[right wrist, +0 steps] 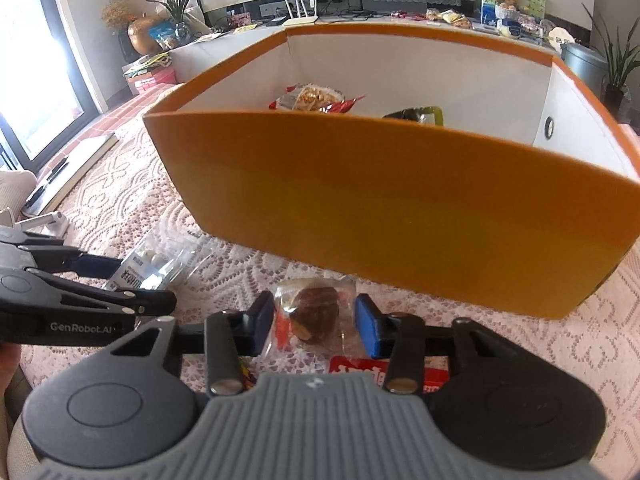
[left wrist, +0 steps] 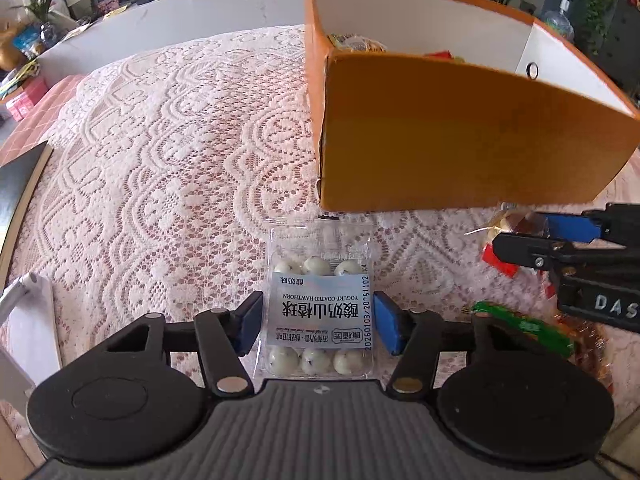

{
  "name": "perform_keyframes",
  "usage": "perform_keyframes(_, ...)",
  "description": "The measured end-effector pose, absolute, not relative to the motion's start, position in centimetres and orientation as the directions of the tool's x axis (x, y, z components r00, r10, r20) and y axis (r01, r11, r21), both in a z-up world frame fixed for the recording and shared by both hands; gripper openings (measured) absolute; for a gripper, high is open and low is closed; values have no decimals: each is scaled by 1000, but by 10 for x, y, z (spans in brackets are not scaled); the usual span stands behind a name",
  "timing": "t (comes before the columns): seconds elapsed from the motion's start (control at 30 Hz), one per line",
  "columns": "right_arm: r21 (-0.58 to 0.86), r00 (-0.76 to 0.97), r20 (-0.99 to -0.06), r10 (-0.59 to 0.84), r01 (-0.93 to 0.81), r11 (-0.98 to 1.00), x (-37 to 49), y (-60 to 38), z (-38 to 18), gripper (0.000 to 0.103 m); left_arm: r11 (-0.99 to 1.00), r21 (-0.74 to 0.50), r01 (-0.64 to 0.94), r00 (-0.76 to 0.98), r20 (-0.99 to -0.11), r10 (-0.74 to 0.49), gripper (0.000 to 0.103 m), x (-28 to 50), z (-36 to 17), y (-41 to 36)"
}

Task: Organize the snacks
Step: 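Grasp the yogurt-ball packet with the left tool while the right tool grasps the small brown-filled packet, then lift both held packets and carry them into the orange box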

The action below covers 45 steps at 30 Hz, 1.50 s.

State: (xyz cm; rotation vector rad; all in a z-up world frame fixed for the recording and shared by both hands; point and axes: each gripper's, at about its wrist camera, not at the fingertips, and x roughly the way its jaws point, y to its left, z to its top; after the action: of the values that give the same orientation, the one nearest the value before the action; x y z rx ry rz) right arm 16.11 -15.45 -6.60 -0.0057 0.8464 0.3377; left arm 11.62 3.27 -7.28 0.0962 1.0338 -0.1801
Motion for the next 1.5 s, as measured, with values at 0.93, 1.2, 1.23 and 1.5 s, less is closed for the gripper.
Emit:
perform_keyframes(0.93,82,761,-558,331,-346,935,90,-179,66,38,965,-84,248,671,-704,-234,66,64,69,12)
perform_keyframes(1.2,60,775,-545,319,-344,937,101,-191,103,38,951,-93,295,673,-686,-276,66,83,90,-4)
perform_keyframes(1.23,48,777,-547,313,-344,938,105,-191,106,38,949,-93,302,670,-687,-280,66,88,91,-7)
perform_keyframes(1.5,-39,771,-582,257,-342,939,138,-187,110,38,946,-45,320,646,-720,-253,66,122,83,-25)
